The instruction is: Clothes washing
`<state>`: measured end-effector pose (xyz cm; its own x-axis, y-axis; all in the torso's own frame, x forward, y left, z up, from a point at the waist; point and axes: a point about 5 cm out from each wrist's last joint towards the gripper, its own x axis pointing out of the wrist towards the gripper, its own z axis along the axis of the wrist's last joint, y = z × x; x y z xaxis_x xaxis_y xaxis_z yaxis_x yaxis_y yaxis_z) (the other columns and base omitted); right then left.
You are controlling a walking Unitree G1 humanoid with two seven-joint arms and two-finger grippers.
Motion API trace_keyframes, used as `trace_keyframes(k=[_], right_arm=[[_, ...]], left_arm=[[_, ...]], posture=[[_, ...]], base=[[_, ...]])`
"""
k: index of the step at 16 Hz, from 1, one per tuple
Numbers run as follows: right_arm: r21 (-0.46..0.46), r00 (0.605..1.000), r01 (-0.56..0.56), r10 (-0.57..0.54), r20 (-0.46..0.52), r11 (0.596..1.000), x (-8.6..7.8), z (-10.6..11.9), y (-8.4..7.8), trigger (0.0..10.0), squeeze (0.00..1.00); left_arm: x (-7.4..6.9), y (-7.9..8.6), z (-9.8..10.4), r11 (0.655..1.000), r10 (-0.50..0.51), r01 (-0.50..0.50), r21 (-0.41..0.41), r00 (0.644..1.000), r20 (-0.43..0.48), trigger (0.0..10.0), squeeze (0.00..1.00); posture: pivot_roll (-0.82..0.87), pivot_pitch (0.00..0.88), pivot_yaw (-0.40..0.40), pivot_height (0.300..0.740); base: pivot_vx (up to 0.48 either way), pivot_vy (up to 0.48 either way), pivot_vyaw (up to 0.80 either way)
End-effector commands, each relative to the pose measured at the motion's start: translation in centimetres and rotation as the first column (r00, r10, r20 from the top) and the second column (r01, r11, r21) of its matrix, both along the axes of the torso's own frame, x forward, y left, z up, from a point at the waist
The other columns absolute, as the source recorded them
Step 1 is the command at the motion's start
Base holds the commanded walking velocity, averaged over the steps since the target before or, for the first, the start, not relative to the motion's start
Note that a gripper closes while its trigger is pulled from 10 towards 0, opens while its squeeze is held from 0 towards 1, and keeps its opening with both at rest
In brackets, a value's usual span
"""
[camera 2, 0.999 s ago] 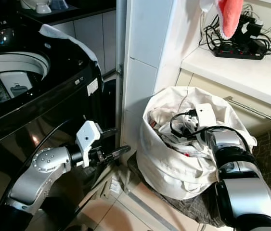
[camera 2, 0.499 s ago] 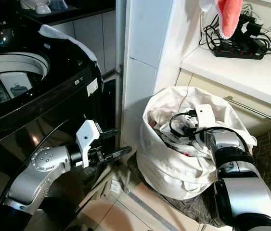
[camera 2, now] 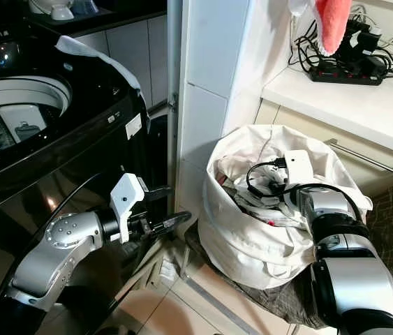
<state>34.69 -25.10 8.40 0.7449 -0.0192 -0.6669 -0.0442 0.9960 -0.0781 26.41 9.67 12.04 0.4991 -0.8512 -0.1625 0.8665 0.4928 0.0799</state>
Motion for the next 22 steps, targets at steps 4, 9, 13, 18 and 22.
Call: trace_keyframes(k=[4, 9, 13, 18, 22], right_arm=[[0.026, 1.0, 0.017, -0.017, 0.023, 1.0, 0.4, 0.6, -0.1, 0.0, 0.0], [0.038, 0.995, 0.014, -0.017, 0.102, 0.999, 1.3, 3.0, -0.5, 0.0, 0.0], [0.074, 0.944, -0.063, 0.036, 0.328, 0.995, 2.6, 10.5, -0.3, 0.0, 0.0], [0.306, 0.693, -0.417, 0.082, 0.716, 0.856, 1.2, 25.1, 4.6, 0.0, 0.0], [0.352, 0.572, -0.634, 0.112, 0.812, 0.689, -1.0, 29.4, 8.7, 0.0, 0.0]], left_arm=[[0.3, -0.1, 0.4, 1.0, 0.011, -0.011, 0.001, 1.0, 0.02, 10.0, 0.0], [0.4, 0.0, 0.4, 1.0, 0.026, -0.026, 0.013, 0.999, 0.041, 10.0, 0.0], [1.3, 0.5, 1.3, 0.995, 0.097, -0.096, -0.018, 0.99, 0.099, 10.0, 0.0], [3.9, 1.3, 5.5, 0.942, 0.311, -0.26, -0.212, 0.912, 0.268, 10.0, 0.0], [4.5, 3.3, 10.9, 0.838, 0.415, -0.244, -0.488, 0.865, 0.28, 10.0, 1.0]], posture=[[0.0, 0.0, -0.038, 0.74], [0.0, 0.0, -0.041, 0.74], [0.0, 0.0, -0.038, 0.74], [-0.02, 0.0, -0.032, 0.74], [-0.01, 0.0, -0.045, 0.74]], base=[[0.0, 0.0, 0.0], [0.0, 0.0, 0.0], [0.0, 0.0, 0.0], [0.0, 0.0, 0.0], [0.0, 0.0, 0.0]])
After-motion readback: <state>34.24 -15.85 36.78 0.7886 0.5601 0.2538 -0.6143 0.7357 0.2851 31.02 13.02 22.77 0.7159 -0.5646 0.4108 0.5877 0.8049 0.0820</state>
